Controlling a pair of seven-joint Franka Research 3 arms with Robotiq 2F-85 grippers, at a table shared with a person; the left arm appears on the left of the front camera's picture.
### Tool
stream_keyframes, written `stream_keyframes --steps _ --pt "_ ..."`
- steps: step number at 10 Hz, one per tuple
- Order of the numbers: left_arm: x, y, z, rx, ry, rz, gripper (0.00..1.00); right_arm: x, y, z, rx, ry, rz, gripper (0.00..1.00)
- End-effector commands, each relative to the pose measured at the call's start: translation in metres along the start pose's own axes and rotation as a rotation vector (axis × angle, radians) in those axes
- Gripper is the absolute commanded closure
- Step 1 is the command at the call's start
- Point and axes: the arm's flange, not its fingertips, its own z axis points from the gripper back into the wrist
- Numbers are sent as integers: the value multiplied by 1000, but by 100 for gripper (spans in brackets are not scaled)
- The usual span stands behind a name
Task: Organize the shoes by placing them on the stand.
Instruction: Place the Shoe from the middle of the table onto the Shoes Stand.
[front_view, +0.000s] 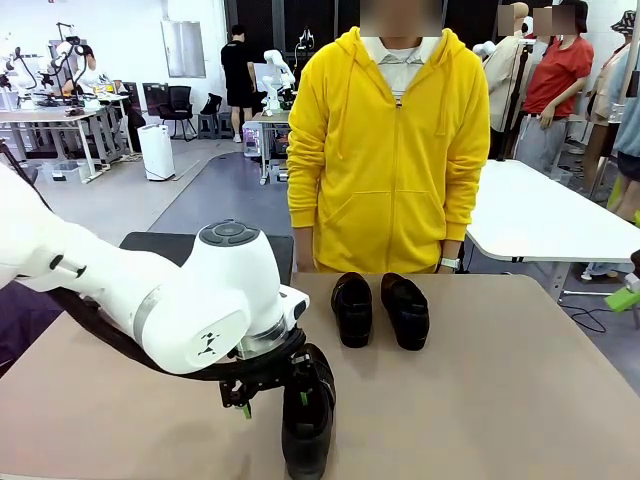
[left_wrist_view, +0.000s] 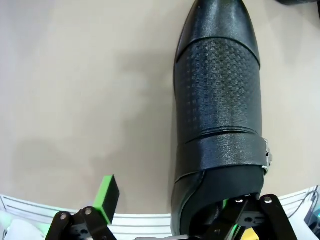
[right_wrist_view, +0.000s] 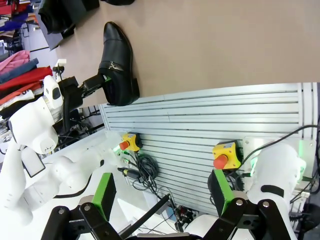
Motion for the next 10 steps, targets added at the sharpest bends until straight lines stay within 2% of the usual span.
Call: stream_keyframes --steps 1,7,10 --pt "2 -10 1 17 -22 9 100 0 3 2 12 4 -3 0" --pt "-1 -8 9 14 -24 -14 100 0 3 2 12 4 -3 0" --pt "-6 -10 34 -22 -32 -45 100 0 3 2 12 4 -3 0"
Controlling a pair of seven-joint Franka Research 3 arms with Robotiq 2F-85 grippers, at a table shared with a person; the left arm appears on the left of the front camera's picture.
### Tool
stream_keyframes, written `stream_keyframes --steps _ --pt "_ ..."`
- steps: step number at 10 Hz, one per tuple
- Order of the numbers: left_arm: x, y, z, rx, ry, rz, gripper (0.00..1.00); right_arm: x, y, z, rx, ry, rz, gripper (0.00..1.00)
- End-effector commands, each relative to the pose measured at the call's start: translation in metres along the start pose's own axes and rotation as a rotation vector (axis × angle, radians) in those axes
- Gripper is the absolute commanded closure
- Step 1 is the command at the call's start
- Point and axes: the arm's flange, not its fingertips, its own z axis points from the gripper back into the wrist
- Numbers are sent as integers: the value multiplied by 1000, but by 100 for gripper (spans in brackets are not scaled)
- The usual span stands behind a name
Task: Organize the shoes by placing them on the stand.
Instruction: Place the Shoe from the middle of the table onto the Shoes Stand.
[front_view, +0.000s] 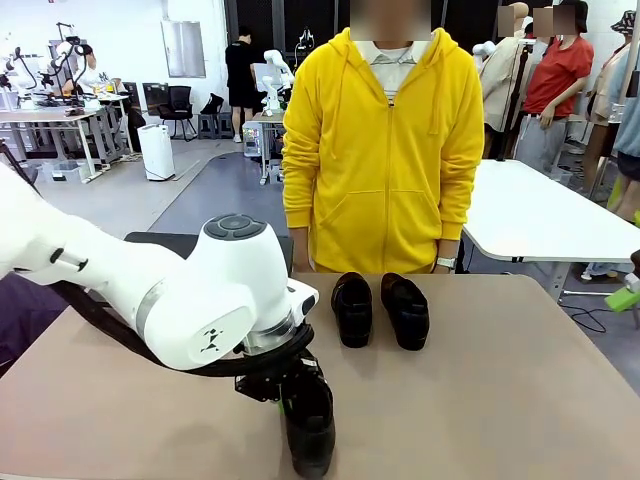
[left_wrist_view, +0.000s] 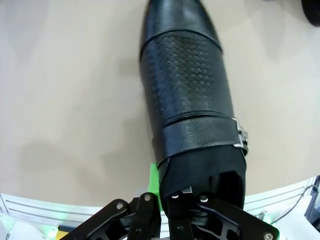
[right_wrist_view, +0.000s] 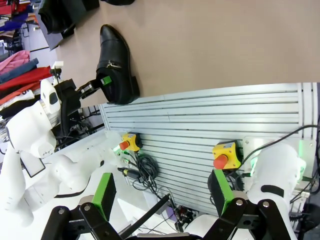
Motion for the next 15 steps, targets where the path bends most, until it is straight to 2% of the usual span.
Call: stream_keyframes --steps 1,3,5,6,7,8,9,10,13,14,15 --pt "1 0 34 -27 -4 -23 100 0 3 2 12 4 -3 0" --pt "8 12 88 -62 14 -103 100 0 3 2 12 4 -3 0" --pt "7 43 156 -172 -47 -191 100 0 3 2 12 4 -3 0" --pt "2 59 183 -215 -89 -220 100 0 3 2 12 4 -3 0" --pt "0 84 206 -181 -189 -255 100 0 3 2 12 4 -3 0" --pt "2 99 215 -171 -227 -243 100 0 3 2 12 4 -3 0" --pt "0 116 227 -180 -189 -175 100 0 3 2 12 4 -3 0" --pt "4 75 219 -182 -175 -238 100 0 3 2 12 4 -3 0" --pt "4 75 219 -182 -175 -238 100 0 3 2 12 4 -3 0" --pt "-2 86 218 -155 -172 -238 100 0 3 2 12 4 -3 0" --pt "18 79 211 -110 -106 -261 100 0 3 2 12 4 -3 0"
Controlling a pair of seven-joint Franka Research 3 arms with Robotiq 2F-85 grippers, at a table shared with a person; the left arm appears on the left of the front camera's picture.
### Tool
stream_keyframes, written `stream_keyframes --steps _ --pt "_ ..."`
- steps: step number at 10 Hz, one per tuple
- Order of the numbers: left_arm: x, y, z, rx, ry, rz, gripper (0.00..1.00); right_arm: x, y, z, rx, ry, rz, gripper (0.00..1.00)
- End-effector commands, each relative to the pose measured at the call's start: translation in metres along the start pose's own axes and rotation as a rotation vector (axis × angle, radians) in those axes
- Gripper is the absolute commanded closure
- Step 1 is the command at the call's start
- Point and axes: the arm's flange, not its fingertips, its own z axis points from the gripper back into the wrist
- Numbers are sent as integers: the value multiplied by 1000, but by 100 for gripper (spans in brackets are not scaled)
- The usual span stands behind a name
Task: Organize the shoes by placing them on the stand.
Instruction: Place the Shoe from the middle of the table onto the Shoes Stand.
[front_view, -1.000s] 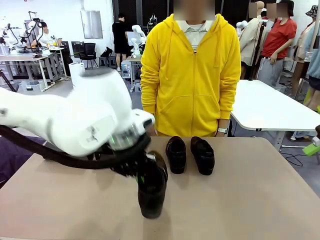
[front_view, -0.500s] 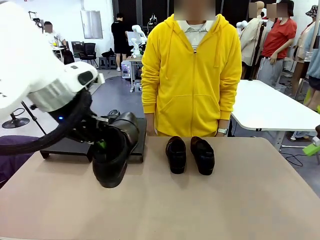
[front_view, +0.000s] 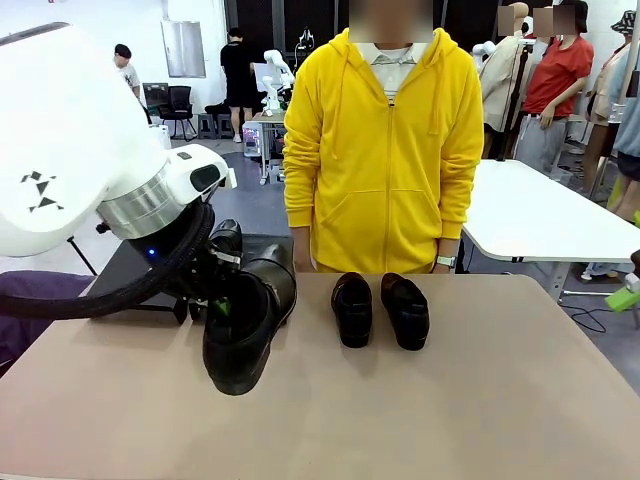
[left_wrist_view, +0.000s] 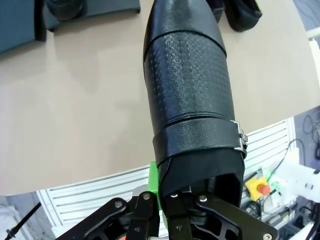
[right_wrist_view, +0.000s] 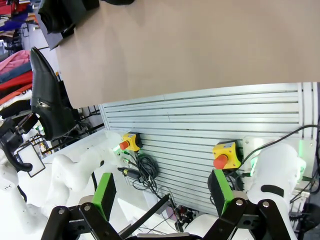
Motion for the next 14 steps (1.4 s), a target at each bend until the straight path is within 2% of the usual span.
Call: stream_keyframes --steps 1,2,3,4,6,9,14 --pt "46 13 -6 -14 8 -45 100 0 3 2 12 4 -3 0" --pt "82 25 -11 -52 -105 -62 100 0 3 2 12 4 -3 0" --pt "112 32 -20 -91 -150 -127 100 0 3 2 12 4 -3 0" --pt "142 33 -36 -76 -218 -101 100 0 3 2 12 4 -3 0" --pt "191 36 -83 -48 -274 27 100 0 3 2 12 4 -3 0" --pt "221 34 -136 51 -353 20 100 0 3 2 12 4 -3 0" --pt "239 63 -176 91 -386 34 100 0 3 2 12 4 -3 0"
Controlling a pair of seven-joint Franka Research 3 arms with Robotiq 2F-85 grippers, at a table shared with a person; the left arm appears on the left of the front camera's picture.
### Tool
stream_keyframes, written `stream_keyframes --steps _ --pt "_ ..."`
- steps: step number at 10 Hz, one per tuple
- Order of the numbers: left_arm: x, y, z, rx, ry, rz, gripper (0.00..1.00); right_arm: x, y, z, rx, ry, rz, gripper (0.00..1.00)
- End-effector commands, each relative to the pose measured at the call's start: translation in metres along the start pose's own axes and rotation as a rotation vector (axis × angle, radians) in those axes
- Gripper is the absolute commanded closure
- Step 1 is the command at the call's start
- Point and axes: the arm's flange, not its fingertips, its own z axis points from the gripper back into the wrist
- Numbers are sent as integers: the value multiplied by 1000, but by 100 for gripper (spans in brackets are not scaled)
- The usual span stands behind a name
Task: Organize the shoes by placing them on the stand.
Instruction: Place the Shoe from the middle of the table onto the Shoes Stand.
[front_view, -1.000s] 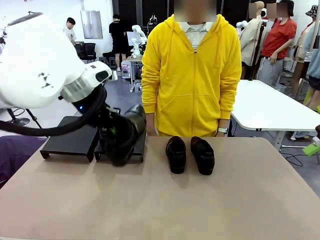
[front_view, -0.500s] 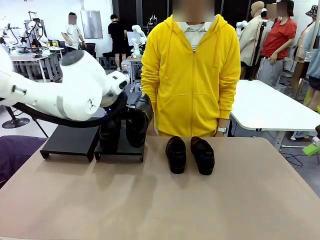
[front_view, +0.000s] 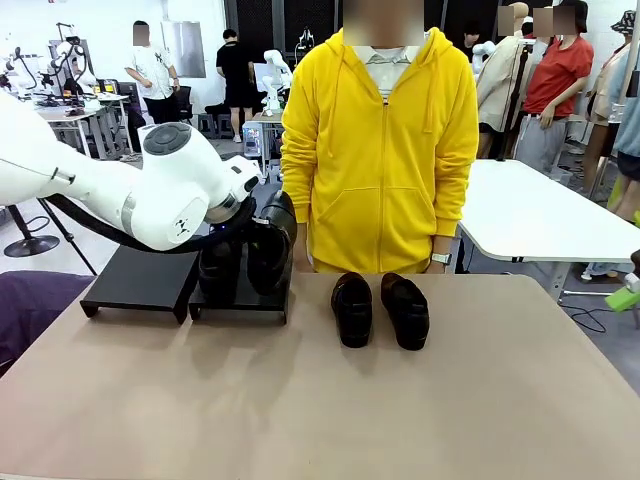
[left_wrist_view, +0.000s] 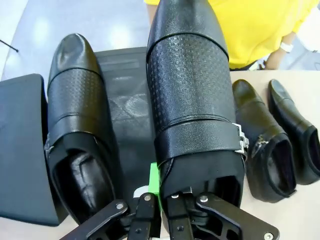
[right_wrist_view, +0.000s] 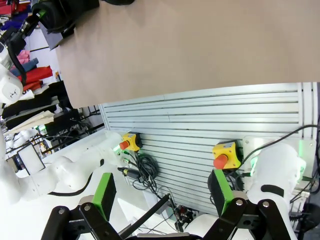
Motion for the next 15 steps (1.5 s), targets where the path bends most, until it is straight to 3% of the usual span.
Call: stream_keyframes --steps 1,7,8,9,10,15 --pt "7 -5 -13 22 -33 14 100 0 2 2 12 3 -3 0" --pt "3 11 -36 82 38 70 100 0 2 2 12 3 -3 0" --pt "5 12 -38 102 42 83 79 0 2 2 12 3 -3 0" --pt "5 12 -40 100 51 94 23 0 2 2 12 3 -3 0" --pt "5 11 -40 102 47 93 0 0 2 2 12 3 -3 0" --pt "7 5 -25 93 48 78 0 0 2 2 12 3 -3 0"
